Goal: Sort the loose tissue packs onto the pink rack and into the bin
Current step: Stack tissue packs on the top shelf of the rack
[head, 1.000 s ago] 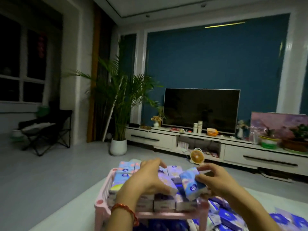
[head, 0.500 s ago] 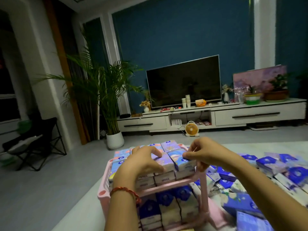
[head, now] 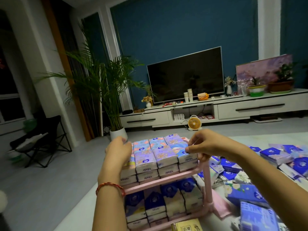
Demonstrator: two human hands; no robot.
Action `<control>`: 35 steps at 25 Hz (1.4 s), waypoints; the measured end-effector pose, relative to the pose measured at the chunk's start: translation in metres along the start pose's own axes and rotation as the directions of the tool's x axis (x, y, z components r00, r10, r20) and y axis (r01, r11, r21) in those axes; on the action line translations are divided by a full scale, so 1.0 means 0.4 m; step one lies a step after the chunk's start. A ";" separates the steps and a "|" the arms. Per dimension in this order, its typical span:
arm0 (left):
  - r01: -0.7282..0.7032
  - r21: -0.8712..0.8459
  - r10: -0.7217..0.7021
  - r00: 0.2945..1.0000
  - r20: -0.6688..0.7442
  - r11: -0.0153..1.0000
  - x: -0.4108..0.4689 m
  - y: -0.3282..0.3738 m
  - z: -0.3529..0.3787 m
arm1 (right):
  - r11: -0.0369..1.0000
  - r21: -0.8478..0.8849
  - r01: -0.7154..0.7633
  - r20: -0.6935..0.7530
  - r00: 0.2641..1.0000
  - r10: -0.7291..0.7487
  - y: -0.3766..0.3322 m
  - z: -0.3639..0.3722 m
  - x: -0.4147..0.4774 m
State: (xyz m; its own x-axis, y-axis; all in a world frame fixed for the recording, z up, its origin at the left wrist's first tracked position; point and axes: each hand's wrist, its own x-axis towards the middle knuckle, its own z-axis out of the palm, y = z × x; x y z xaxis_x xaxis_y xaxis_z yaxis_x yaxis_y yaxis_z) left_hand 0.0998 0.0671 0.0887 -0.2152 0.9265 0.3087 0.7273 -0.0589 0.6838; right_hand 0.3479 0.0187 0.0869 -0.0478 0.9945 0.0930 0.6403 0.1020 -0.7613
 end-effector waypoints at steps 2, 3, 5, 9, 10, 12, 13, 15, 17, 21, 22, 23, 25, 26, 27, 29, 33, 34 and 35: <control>0.023 0.016 -0.023 0.999 0.031 1.000 0.000 -0.016 -0.006 | 1.000 -0.001 0.009 0.003 1.000 -0.009 0.000 0.001 0.000; 0.030 0.014 -0.031 0.998 0.050 0.999 0.001 -0.023 -0.007 | 1.000 0.002 0.013 0.006 1.000 -0.013 0.001 0.003 0.001; 0.054 -0.009 -0.053 0.996 0.074 0.998 0.003 -0.034 -0.004 | 1.000 0.018 0.021 0.008 1.000 -0.021 0.003 0.006 0.001; 0.086 -0.042 -0.082 0.993 0.083 0.995 0.002 -0.037 0.003 | 0.998 0.050 0.031 0.012 0.999 -0.032 0.006 0.007 -0.002; 0.090 -0.041 -0.086 0.993 0.087 0.995 0.001 -0.036 0.004 | 0.998 0.055 0.030 0.015 0.999 -0.031 0.006 0.007 -0.003; 0.088 -0.033 -0.085 0.993 0.086 0.996 0.001 -0.036 0.006 | 0.997 0.066 0.029 0.016 0.999 -0.030 0.005 0.008 -0.005; 0.085 -0.033 -0.082 0.993 0.084 0.996 0.003 -0.037 0.006 | 0.997 0.072 0.028 0.017 0.999 -0.030 0.004 0.009 -0.005; 0.073 -0.032 -0.071 0.994 0.078 0.997 0.005 -0.038 0.006 | 0.997 0.073 0.026 0.025 0.999 -0.028 0.003 0.011 -0.003; 0.064 -0.020 -0.063 0.995 0.074 0.998 0.005 -0.039 0.001 | 0.998 0.050 0.023 0.031 0.999 -0.024 0.002 0.010 -0.002; 0.055 -0.025 -0.055 0.998 0.009 0.998 -0.009 -0.020 -0.022 | 0.998 0.046 0.045 -0.023 0.999 -0.044 0.000 0.006 -0.003; 0.021 -0.023 -0.022 1.000 -0.021 1.000 -0.017 -0.001 -0.032 | 0.998 0.038 0.051 -0.042 0.998 -0.050 -0.004 0.001 -0.004; -0.036 -0.018 0.035 0.998 -0.045 0.999 -0.032 0.027 -0.041 | 0.998 0.019 0.057 -0.059 0.997 -0.055 -0.011 -0.007 -0.007; -0.201 -0.038 0.199 0.979 -0.050 0.979 -0.082 0.107 -0.049 | 0.998 -0.007 0.069 -0.085 0.994 -0.069 -0.029 -0.036 -0.030; -0.287 -0.078 0.287 0.958 -0.015 0.955 -0.117 0.155 -0.045 | 0.997 -0.003 0.077 -0.101 0.992 -0.077 -0.040 -0.058 -0.055; -0.363 -0.132 0.372 0.927 0.046 0.922 -0.157 0.205 -0.037 | 0.996 0.017 0.086 -0.122 0.989 -0.084 -0.055 -0.083 -0.087; -0.471 -0.241 0.519 0.829 0.208 0.848 -0.237 0.296 -0.003 | 0.994 0.051 0.092 -0.165 0.983 -0.083 -0.077 -0.138 -0.163; -0.630 -0.251 0.643 0.531 0.552 0.735 -0.396 0.403 0.163 | 0.984 -0.164 -0.068 -0.174 0.984 0.039 -0.028 -0.229 -0.291; -0.691 -0.198 0.631 0.455 0.629 0.696 -0.443 0.414 0.212 | 0.958 -0.245 -0.151 -0.146 0.982 0.117 0.012 -0.239 -0.327; -0.743 -0.167 0.611 0.377 0.696 0.648 -0.490 0.420 0.259 | 0.919 -0.315 -0.235 -0.111 0.971 0.210 0.059 -0.244 -0.368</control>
State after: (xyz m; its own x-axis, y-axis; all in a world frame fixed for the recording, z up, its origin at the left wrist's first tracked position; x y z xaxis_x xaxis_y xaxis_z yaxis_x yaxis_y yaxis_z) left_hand 0.3317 -0.0861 0.0747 0.8171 0.5717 0.0734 0.5227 -0.7886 0.3240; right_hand 0.4450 -0.1274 0.1180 0.1737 0.9848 0.0017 0.8417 -0.1476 -0.5193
